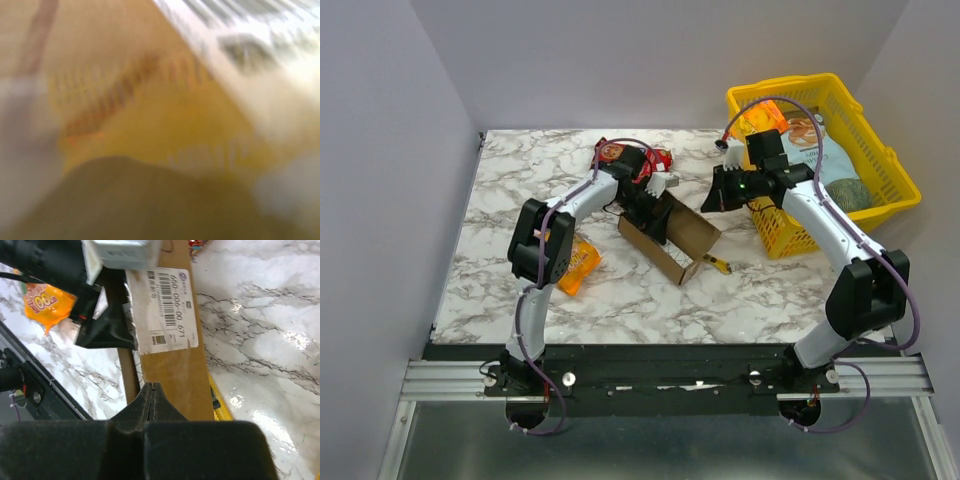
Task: Unpack the express box
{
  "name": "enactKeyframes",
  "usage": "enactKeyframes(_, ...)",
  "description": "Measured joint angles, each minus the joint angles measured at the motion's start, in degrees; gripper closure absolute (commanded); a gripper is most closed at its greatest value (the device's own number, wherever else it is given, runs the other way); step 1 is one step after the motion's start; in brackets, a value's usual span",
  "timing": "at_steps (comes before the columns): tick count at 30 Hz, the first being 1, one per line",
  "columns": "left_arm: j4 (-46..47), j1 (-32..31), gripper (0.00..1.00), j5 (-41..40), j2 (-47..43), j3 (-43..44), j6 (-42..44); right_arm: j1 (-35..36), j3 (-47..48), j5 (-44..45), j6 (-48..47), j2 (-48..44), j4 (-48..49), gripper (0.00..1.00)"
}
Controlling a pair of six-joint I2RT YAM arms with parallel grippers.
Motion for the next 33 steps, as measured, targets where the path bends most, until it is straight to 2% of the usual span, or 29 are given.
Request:
enactKeyframes(9, -4.8, 1.5, 0.20, 18.0, -0.4, 0.5, 2.8, 0.0, -1.2, 4.0, -0.9, -0.4, 1.2, 1.00)
enactKeyframes(13, -5.3, 1.3, 0.30, 23.0, -1.5, 0.5, 3.0, 0.0, -1.5, 4.7, -0.9, -0.4, 1.9, 1.00)
enactKeyframes(15, -5.5, 1.3, 0.32, 24.7, -2.0, 0.5, 3.5, 0.0, -1.9, 5.0, -1.0, -0.4, 2.3, 1.00)
enactKeyframes(17, -5.8, 1.5, 0.26, 25.6, -2.5, 0.5, 4.4, 0.0, -2.1, 5.4, -1.0, -0.4, 2.4, 1.00)
enactKeyframes(20, -6.9, 1.7, 0.19, 24.5, -3.3, 0.5, 6.1, 0.0, -2.2, 5.6, -1.4, -0.4, 2.4, 0.99)
enactKeyframes(25, -9.4, 2.3, 0.15, 17.0, -5.0, 1.4, 9.8, 0.0, -0.7, 5.4, -4.2, -0.6, 2.1, 0.79)
enactKeyframes(29, -11.1, 3.4, 0.12, 13.1, -6.6, 2.2, 12.0, 0.6, 6.7, 5.1, -8.2, -1.0, 1.5, 0.69)
enactKeyframes(33, -9.1, 4.8, 0.07, 7.9, -11.1, -1.8, 9.3, 5.0, 14.4, 5.1, -12.4, -2.8, 2.2, 0.69)
